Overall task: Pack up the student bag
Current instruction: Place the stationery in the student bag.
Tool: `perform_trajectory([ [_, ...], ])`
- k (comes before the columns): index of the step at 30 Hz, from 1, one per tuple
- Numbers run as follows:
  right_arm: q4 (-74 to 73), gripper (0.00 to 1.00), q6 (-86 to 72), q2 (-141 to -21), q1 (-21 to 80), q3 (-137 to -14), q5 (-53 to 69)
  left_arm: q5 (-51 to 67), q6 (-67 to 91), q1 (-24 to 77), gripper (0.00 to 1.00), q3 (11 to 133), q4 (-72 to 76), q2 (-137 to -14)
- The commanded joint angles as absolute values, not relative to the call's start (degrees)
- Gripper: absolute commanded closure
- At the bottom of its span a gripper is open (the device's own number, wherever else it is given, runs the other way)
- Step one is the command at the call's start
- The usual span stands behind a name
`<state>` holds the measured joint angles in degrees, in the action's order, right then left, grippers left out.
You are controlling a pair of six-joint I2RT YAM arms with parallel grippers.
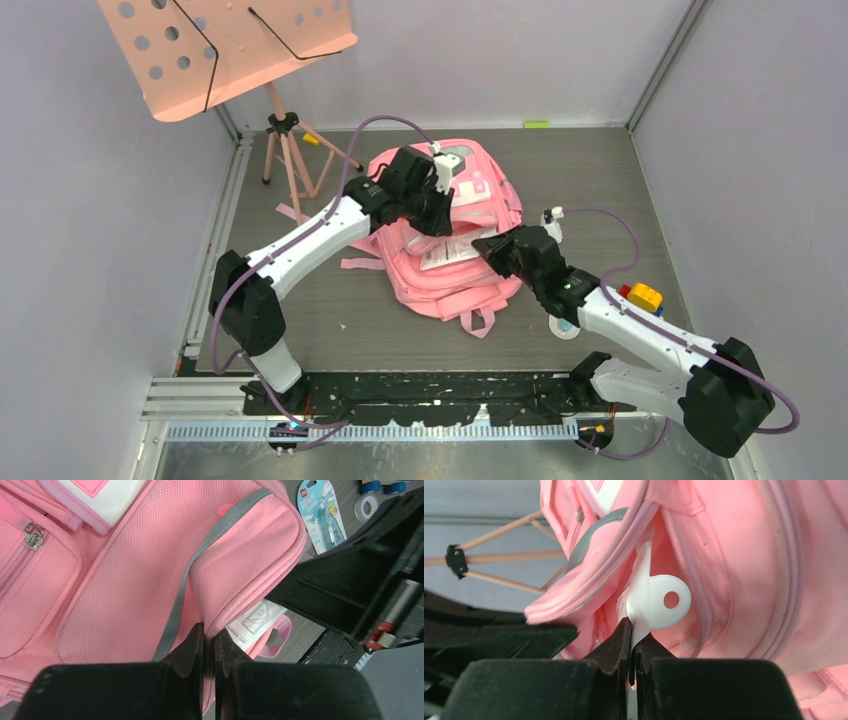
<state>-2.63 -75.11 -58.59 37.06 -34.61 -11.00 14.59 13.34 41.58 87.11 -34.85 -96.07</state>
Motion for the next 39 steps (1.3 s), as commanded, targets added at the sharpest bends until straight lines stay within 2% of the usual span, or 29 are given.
perform_trajectory([
  [1, 4.92, 0.99, -77.74, -62.41, 38.59, -33.99, -20.44, 17.78, 14.68, 42.1, 1.0, 87.74, -28.49, -91.08],
  [18, 18.55, 0.99, -68.23, -80.59, 42.1, -37.99, -30.16, 18.48, 14.63, 42.1, 1.0, 87.75, -28.56, -91.19],
  [27, 14.28, 0.7, -59.0, -82.88, 42.06, -42.16, -33.22, 18.17, 14.24, 42.1, 1.0, 87.63, -28.69, -91.23],
  [29, 10.28, 0.62, -57.17, -83.48, 42.07, -44.3, -33.11, 17.95, 14.09, 42.1, 1.0, 87.63, -28.78, -91.14],
  [32, 5.17, 0.44, -54.61, -82.89, 42.05, -46.45, -32.25, 17.94, 14.15, 42.1, 1.0, 87.78, -28.89, -91.28],
  [39, -6.87, 0.29, -51.0, -78.22, 42.1, -48.36, -31.26, 17.12, 13.66, 42.1, 1.0, 88.11, -29.46, -91.18],
])
